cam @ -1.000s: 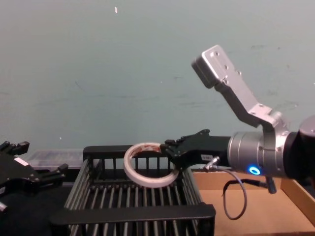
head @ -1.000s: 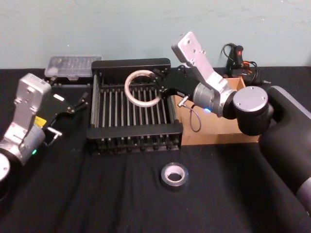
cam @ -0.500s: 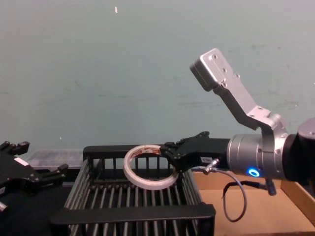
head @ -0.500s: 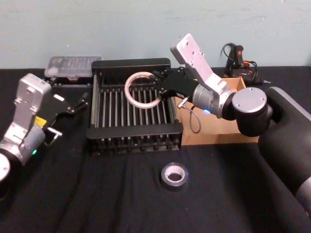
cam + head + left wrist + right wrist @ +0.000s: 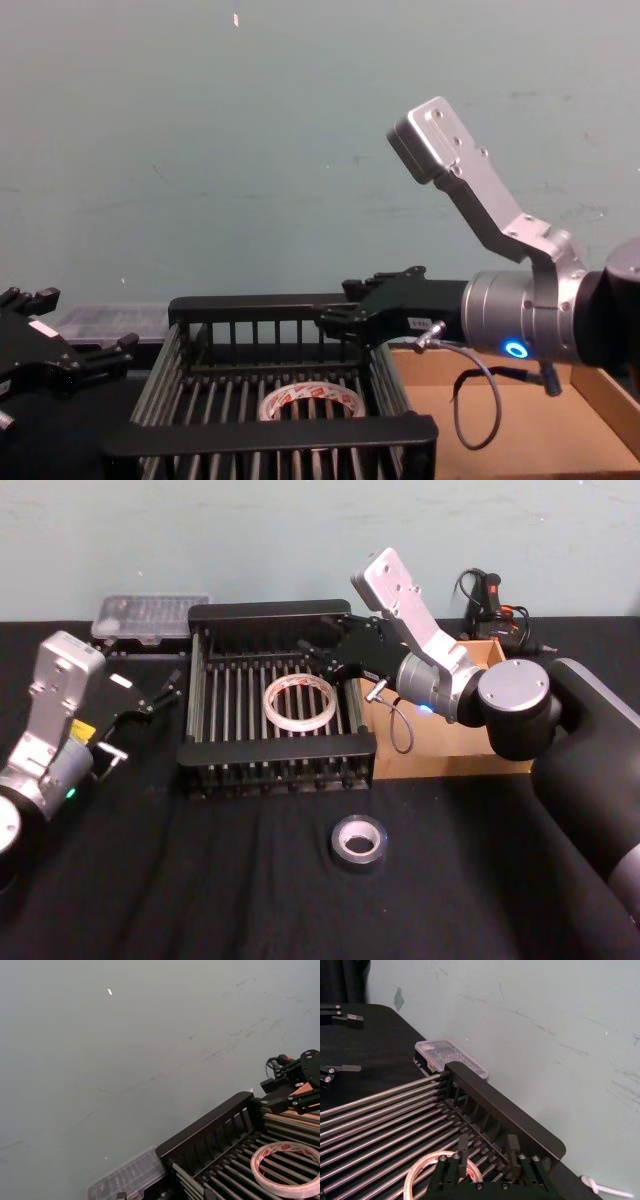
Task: Pick up the white tape and place it into the black box , Pick up the silver tape and place it into the brown box.
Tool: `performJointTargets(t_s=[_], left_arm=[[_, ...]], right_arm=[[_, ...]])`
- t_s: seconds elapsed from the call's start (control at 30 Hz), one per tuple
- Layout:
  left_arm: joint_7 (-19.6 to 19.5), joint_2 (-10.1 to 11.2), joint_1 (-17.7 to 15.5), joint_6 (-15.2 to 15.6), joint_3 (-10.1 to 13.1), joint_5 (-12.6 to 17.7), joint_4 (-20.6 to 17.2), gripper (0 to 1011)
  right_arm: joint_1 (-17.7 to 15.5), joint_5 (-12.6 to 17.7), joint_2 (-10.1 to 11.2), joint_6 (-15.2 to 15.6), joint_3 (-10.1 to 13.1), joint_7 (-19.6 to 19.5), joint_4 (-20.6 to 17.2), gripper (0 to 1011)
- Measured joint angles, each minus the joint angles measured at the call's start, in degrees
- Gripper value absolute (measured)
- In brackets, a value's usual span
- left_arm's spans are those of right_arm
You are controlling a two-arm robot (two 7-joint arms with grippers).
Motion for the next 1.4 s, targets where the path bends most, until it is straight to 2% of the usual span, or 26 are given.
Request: performJointTargets(t_s=[0.2, 0.27, 0.3, 0.4, 0.6, 0.9, 1.03, 1.2, 1.4], left_arm=[[0.0, 0.0, 0.0, 0.0, 0.0, 0.0, 0.0, 1001], [0.0, 0.0, 0.0, 0.0, 0.0, 0.0, 0.0, 1001], [0.0, 0.0, 0.0, 0.0, 0.0, 0.0, 0.0, 1001], [0.0, 0.0, 0.0, 0.0, 0.0, 0.0, 0.0, 1002], [0.0, 0.0, 0.0, 0.0, 0.0, 0.0, 0.0, 1001], [0.0, 0.0, 0.0, 0.0, 0.0, 0.0, 0.0, 1001], [0.0, 0.0, 0.0, 0.0, 0.0, 0.0, 0.0, 1001], [0.0, 0.0, 0.0, 0.0, 0.0, 0.0, 0.0, 1001], [0.0, 0.0, 0.0, 0.0, 0.0, 0.0, 0.0, 1001]], right_arm=[[0.0, 0.0, 0.0, 0.0, 0.0, 0.0, 0.0, 668], [0.0, 0.0, 0.0, 0.0, 0.0, 0.0, 0.0, 706], [0.0, 0.0, 0.0, 0.0, 0.0, 0.0, 0.0, 763], [0.0, 0.1, 0.0, 0.0, 0.0, 0.0, 0.0, 820], [0.0, 0.1, 0.0, 0.0, 0.0, 0.0, 0.0, 1000], [-0.1, 0.2, 0.1, 0.0, 0.1, 0.2, -0.2, 1002], [-0.8, 0.6, 0.9, 0.2, 0.7, 0.5, -2.0, 1002], [-2.4, 1.4, 2.4, 1.0, 1.6, 0.6, -5.6, 1002], [-6.2, 3.0, 5.4, 3.1, 3.2, 0.6, -12.7, 1002]])
